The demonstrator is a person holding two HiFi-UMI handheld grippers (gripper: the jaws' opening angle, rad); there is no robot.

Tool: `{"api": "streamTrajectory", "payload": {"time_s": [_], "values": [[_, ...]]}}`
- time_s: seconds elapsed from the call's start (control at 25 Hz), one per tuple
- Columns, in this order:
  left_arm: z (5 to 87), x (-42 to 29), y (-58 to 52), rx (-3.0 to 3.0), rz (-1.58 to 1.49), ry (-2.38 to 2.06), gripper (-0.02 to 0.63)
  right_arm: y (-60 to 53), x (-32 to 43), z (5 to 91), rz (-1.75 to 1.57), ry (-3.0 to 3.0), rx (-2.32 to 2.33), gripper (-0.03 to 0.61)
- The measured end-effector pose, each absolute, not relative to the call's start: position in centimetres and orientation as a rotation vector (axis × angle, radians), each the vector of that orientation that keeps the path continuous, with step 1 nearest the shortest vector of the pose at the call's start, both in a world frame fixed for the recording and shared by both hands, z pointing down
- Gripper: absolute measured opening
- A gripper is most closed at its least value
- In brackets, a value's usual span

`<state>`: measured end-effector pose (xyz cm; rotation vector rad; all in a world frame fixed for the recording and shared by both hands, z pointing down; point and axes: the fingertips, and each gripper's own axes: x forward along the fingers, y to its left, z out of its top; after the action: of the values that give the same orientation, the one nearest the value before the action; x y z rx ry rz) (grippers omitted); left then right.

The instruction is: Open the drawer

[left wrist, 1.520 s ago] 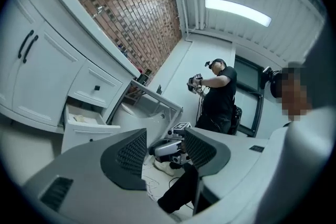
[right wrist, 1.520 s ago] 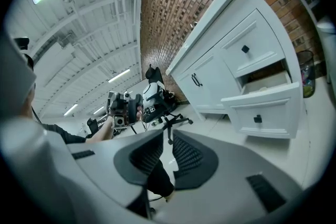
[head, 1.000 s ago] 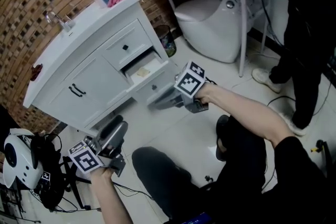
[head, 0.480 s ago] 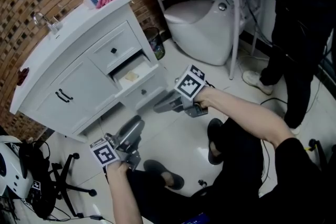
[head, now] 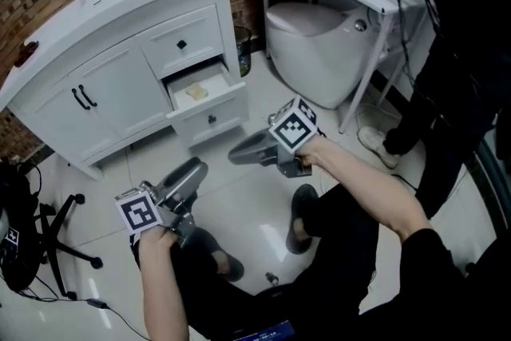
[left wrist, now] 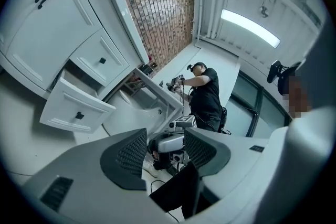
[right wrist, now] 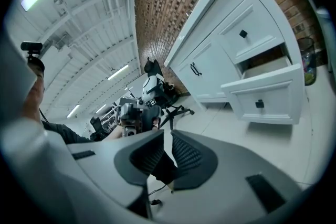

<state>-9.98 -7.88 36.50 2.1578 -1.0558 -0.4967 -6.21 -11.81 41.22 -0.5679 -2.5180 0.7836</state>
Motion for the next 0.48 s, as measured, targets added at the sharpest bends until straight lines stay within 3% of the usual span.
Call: {"api": "streamTrajectory", "payload": {"time_s": [0.48], "values": [[37.1,-8.8,-7.2,2.158,-0.492,-1.012,0.219,-12.7,-6.3,41.2,0.773,-2.541,-0.51,0.054]]}}
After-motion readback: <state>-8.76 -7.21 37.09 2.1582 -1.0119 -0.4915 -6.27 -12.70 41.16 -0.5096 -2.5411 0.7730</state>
